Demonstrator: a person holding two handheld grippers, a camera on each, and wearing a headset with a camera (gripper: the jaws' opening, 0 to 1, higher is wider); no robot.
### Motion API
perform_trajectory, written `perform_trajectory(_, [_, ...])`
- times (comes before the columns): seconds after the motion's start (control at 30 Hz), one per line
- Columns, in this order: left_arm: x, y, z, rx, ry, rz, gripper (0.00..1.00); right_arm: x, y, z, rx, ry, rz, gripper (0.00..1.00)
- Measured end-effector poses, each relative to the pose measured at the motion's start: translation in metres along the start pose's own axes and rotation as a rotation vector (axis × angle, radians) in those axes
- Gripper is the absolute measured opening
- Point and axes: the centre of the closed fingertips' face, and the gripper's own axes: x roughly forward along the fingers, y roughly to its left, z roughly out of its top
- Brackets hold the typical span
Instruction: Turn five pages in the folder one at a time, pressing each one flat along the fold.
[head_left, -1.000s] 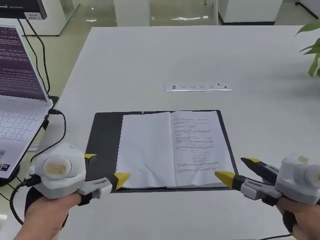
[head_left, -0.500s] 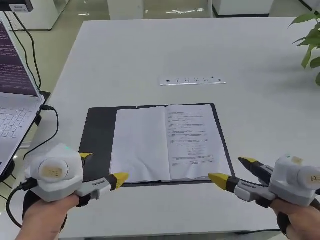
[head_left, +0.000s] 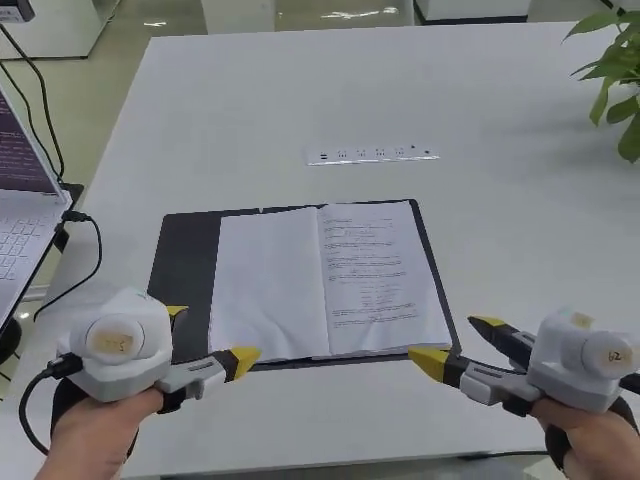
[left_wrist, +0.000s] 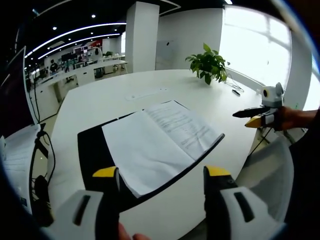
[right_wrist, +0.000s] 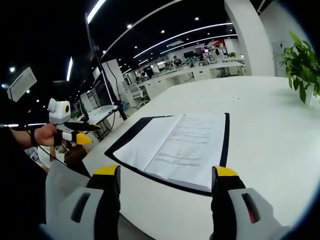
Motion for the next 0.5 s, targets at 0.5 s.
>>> perform_trajectory(0.5, [0.016, -0.021, 0.007, 0.037, 0.027, -0.058, 0.67, -0.008, -0.008, -0.007, 0.01, 0.017, 0.002, 0.72])
